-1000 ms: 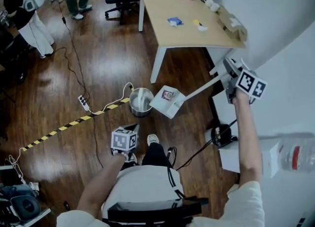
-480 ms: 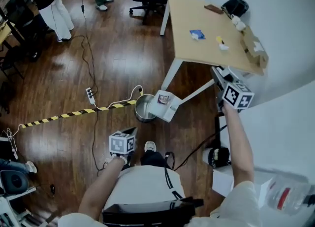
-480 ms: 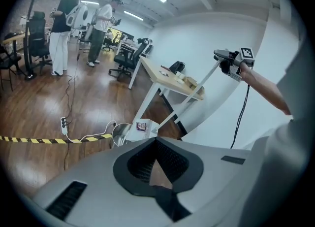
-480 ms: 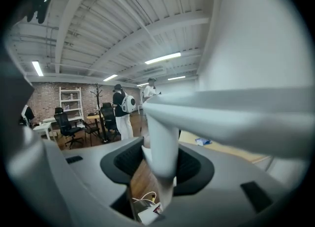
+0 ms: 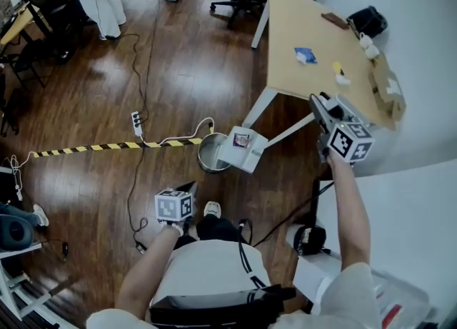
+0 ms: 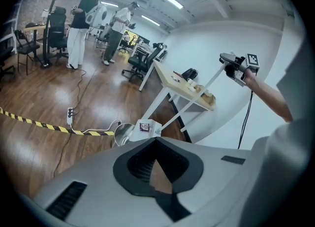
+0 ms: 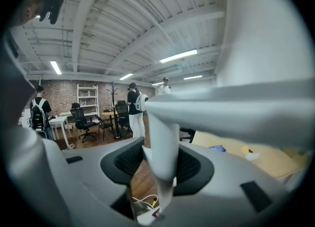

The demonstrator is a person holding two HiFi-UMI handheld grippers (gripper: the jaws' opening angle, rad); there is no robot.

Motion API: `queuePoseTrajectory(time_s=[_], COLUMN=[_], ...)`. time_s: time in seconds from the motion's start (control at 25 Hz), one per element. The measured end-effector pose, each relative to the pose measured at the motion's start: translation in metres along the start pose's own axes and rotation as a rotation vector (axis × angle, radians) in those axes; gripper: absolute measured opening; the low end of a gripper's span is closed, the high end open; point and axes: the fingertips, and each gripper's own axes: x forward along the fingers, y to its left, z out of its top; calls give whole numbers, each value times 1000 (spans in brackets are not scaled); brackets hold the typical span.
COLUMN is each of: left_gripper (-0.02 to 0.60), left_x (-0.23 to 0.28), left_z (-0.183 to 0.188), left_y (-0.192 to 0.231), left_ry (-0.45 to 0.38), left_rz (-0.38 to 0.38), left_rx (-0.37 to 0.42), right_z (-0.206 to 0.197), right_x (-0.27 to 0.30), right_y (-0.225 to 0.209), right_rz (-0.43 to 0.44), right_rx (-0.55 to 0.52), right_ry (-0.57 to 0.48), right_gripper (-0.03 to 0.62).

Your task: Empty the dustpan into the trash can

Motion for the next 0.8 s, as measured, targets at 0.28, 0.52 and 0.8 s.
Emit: queuePoseTrajectory(time_s=[0.28,0.52,0.8], left_gripper=[-3,-2,-3], left_x=[9,4,-21], left_z=[-15,-23,-28], left_y=[-11,-12,2], left_ry=[1,-4,-34], left_rz=[20,19,23], left_rx=[-38,-45,-59], right_z=[-2,-5,-22], right_x=[6,2,-10], right_y=[4,51,149], right_rz=[74,162,232], right_rx=[-38,-238,-486], right_ry=[15,37,28], right_gripper=[181,176,169])
